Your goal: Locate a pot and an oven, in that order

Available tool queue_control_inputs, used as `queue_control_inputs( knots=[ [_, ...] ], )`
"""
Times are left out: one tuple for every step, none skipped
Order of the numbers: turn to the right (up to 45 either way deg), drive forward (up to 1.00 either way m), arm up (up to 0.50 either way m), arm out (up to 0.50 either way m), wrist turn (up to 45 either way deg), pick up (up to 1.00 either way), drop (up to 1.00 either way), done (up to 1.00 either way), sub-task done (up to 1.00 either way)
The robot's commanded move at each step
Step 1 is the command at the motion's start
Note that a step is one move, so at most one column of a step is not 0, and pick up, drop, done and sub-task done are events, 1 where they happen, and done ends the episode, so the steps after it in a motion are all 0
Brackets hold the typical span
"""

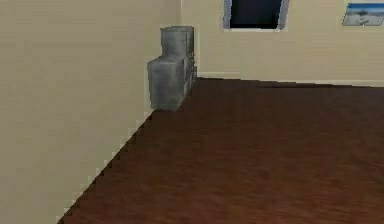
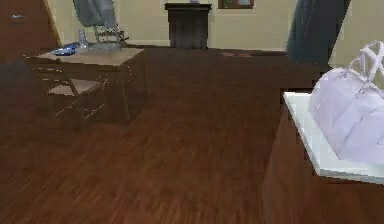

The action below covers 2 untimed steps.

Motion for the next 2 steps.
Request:
queue_control_inputs(
  knots=[
    [-39.0,0.0,0.0,0.0,0.0,0.0,0.0,0.0,0.0],
    [0.0,0.15,0.0,0.0,0.0,0.0,0.0,0.0,0.0]
  ],
)
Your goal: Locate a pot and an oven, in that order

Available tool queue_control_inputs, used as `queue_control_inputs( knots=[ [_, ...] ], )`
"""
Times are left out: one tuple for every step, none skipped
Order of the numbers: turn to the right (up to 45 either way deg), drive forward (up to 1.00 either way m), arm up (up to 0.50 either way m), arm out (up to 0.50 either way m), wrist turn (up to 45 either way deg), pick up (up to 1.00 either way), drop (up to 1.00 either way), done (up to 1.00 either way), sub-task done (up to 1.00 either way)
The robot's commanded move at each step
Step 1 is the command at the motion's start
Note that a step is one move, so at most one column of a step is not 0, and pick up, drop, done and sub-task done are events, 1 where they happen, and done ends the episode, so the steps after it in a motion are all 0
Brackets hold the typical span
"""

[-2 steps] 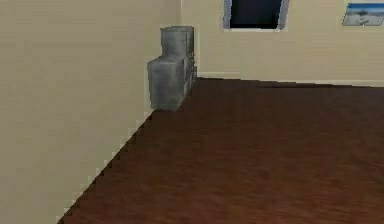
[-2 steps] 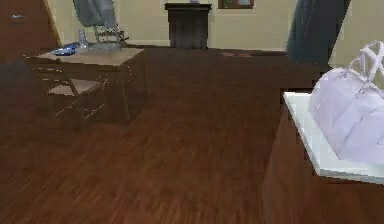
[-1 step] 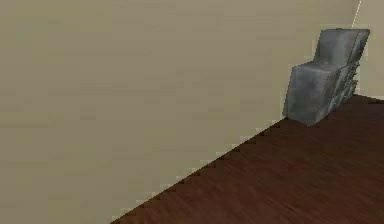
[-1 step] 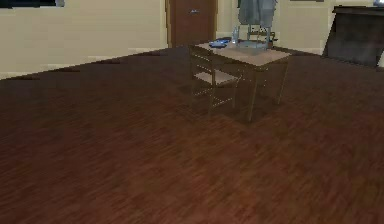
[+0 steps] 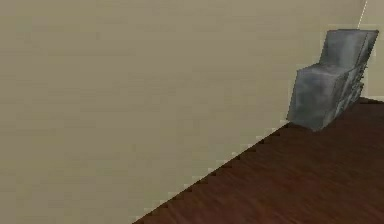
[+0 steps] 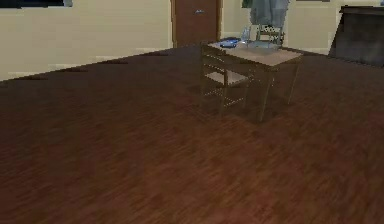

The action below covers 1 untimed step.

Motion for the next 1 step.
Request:
queue_control_inputs(
  knots=[
    [-45.0,0.0,0.0,0.0,0.0,0.0,0.0,0.0,0.0]
  ],
)
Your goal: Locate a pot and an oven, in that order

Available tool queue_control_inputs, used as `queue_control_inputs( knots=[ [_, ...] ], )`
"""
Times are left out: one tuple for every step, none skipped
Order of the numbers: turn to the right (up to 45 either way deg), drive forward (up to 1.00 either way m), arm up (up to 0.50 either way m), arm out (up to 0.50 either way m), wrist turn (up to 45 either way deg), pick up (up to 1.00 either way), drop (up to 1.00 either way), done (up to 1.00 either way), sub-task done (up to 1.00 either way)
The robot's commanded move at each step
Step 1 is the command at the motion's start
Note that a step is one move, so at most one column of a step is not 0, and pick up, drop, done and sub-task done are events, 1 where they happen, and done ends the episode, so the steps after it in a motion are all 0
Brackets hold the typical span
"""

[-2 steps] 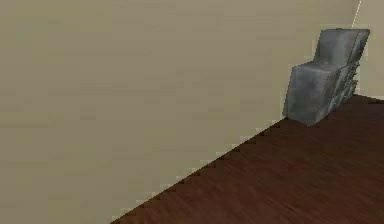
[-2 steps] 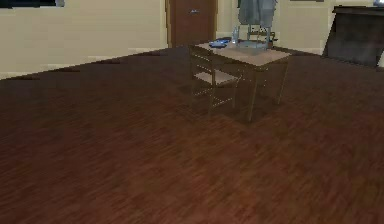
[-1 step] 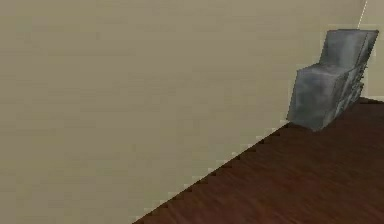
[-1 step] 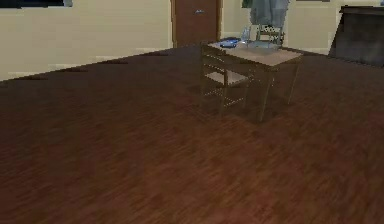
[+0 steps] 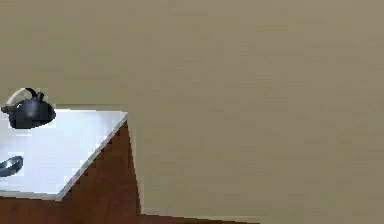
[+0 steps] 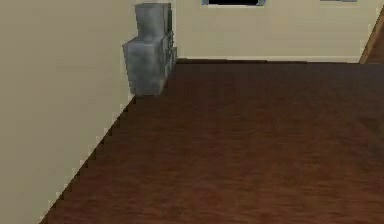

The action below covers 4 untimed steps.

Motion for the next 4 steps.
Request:
queue_control_inputs(
  knots=[
    [-39.0,0.0,0.0,0.0,0.0,0.0,0.0,0.0,0.0],
    [0.0,0.0,0.0,0.0,0.0,0.0,0.0,0.0,1.0],
    [45.0,0.0,0.0,0.0,0.0,0.0,0.0,0.0,0.0],
    [45.0,0.0,0.0,0.0,0.0,0.0,0.0,0.0,0.0]
  ],
)
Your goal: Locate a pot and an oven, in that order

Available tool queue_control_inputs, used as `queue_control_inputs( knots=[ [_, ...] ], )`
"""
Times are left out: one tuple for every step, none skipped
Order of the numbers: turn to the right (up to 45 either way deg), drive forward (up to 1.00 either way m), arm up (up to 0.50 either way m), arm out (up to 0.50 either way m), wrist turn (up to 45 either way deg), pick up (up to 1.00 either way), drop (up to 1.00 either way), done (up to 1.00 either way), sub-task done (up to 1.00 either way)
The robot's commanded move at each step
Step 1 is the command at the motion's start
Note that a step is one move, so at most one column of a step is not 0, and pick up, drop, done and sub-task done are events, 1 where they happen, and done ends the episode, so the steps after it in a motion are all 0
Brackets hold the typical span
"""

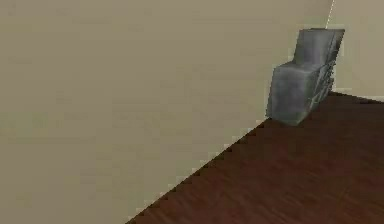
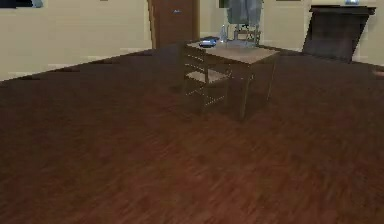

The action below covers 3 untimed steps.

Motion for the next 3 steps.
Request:
queue_control_inputs(
  knots=[
    [45.0,0.0,0.0,0.0,0.0,0.0,0.0,0.0,0.0],
    [42.0,0.0,0.0,0.0,0.0,0.0,0.0,0.0,0.0],
    [0.0,0.4,0.0,0.0,0.0,0.0,0.0,0.0,0.0]
  ],
)
